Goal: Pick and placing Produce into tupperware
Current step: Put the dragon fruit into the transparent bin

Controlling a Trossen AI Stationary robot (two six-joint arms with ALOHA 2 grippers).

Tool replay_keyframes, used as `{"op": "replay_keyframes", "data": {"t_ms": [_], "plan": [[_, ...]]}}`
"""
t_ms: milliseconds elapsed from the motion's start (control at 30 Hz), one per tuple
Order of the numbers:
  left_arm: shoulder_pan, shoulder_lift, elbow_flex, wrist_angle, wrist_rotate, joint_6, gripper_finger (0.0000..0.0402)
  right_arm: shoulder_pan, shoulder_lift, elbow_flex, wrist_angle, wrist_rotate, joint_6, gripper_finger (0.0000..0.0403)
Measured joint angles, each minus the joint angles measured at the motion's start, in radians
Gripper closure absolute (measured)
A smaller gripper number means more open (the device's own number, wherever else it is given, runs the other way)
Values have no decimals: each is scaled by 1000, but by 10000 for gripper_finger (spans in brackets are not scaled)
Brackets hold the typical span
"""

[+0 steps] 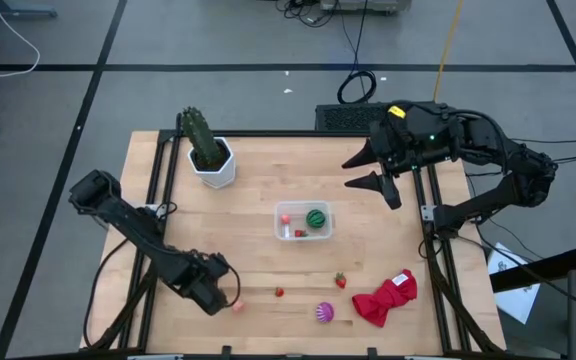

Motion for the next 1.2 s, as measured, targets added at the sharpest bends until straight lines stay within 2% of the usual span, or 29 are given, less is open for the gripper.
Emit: {"op": "replay_keyframes", "data": {"t_ms": [100, 267, 567, 667, 933, 1200], "plan": [[16, -18, -43, 46, 0, 6, 25, 0, 0, 0, 15, 0, 0, 206], [31, -16, -65, 6, -3, 45, 25, 0, 0, 0, 49, 0, 0, 206], [39, -6, -124, 30, 52, 59, 25, 0, 2, -30, 83, 0, 3, 206], [40, -7, -128, 72, 59, 59, 25, 0, 2, -52, 99, 0, 23, 206], [42, -15, -126, 46, 49, 5, 25, 0, 2, -100, 119, 0, 25, 206], [44, -18, -109, -2, 12, 49, 25, 0, 2, -116, 147, 0, 58, 206]]}}
